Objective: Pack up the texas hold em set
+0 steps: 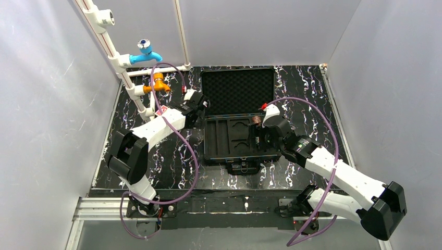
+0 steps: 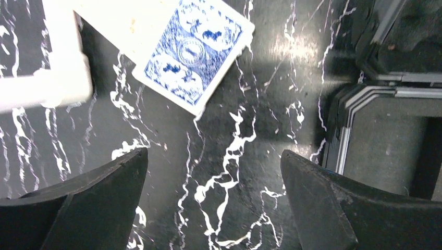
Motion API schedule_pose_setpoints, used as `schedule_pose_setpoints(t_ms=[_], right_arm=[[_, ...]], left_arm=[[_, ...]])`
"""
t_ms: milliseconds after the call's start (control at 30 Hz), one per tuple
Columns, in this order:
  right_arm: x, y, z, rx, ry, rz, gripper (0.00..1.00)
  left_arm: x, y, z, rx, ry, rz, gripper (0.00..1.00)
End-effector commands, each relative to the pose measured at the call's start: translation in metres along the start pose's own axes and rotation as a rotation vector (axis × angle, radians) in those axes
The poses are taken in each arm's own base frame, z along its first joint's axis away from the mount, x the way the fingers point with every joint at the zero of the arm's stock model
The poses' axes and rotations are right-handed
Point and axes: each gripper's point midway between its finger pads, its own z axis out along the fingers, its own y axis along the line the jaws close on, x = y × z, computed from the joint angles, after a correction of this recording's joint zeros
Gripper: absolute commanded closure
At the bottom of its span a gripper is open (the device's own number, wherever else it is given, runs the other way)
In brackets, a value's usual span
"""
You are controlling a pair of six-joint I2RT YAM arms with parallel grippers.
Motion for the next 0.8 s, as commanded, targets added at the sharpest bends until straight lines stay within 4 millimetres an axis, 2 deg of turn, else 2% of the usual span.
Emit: schedule_pose_setpoints(t_ms=[0, 233, 533, 633, 767], right_arm=[[-0.007, 0.001, -0.002, -0.014, -0.027, -0.017, 0.12], [-0.004, -0.001, -0.003, -0.014, -0.032, -0.028, 0.11], [-0.003, -0.001, -0.005, -0.021, -0.032, -0.03, 0.09], [-0.003, -0.001, -0.005, -0.022, -0.03, -0.032, 0.08], [-0.001, -0.002, -0.005, -0.018, -0.026, -0.033, 0.08]], left_arm=[[-0.035, 0.008, -0.007, 0.023, -0.069, 0.151, 0.02], [-0.041, 0.013, 0.007, 0.067, -0.05, 0.365, 0.02], [-0.053, 0.039, 0.027, 0.084, 0.038, 0.476, 0.02], [-0.053, 0.042, 0.039, 0.105, 0.07, 0.487, 0.02], [-0.042, 0.038, 0.057, 0.142, 0.139, 0.53, 0.02]])
